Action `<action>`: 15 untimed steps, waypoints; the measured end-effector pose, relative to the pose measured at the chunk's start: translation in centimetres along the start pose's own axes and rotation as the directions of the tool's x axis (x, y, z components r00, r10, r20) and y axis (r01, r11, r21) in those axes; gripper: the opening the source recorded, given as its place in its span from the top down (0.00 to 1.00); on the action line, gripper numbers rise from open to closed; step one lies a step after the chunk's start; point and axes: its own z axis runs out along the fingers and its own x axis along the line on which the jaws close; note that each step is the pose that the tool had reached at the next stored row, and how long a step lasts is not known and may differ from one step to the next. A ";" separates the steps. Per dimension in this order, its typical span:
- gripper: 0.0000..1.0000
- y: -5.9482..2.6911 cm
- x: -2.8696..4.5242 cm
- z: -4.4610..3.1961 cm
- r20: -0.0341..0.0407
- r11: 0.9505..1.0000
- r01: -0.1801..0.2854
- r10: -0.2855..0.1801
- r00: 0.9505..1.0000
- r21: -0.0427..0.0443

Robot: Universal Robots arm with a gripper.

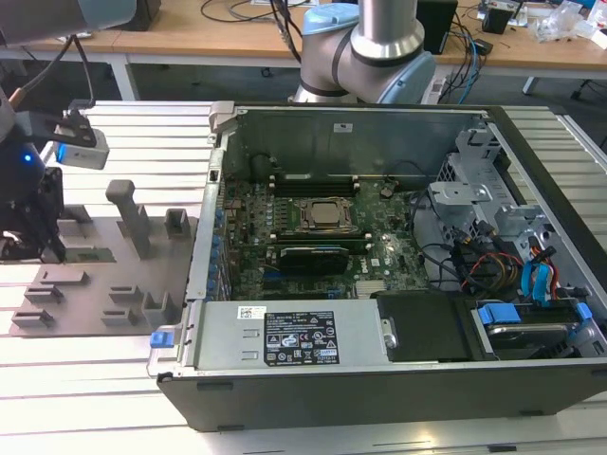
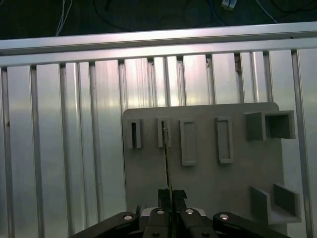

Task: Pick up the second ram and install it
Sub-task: 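Pick up the second ram and move it above second insertion slot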

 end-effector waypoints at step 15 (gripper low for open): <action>0.86 0.16 0.00 -3.85 0.000 1.000 0.000 0.000 1.000 0.000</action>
